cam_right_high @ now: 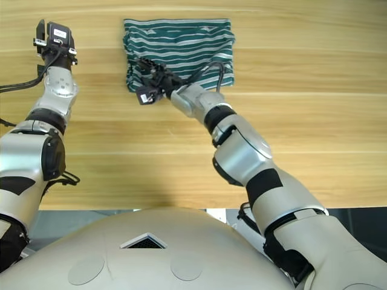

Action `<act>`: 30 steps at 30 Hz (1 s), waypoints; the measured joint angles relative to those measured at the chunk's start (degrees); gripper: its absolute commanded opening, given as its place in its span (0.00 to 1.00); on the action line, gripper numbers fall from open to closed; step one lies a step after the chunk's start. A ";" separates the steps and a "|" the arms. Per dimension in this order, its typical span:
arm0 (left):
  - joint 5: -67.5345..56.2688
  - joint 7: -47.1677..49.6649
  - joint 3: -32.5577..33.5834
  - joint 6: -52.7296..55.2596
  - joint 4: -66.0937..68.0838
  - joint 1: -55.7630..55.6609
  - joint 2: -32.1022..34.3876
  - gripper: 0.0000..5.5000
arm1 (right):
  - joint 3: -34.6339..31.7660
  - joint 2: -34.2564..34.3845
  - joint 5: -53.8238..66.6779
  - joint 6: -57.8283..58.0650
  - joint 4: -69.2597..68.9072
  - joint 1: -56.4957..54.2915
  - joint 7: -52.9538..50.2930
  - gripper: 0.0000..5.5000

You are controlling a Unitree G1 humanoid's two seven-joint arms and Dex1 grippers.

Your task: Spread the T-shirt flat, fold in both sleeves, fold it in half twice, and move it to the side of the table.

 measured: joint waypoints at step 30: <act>15.64 1.37 -17.79 -22.95 -8.94 2.05 -0.10 0.46 | -24.47 -40.33 45.08 -14.69 -74.26 42.99 13.52 0.53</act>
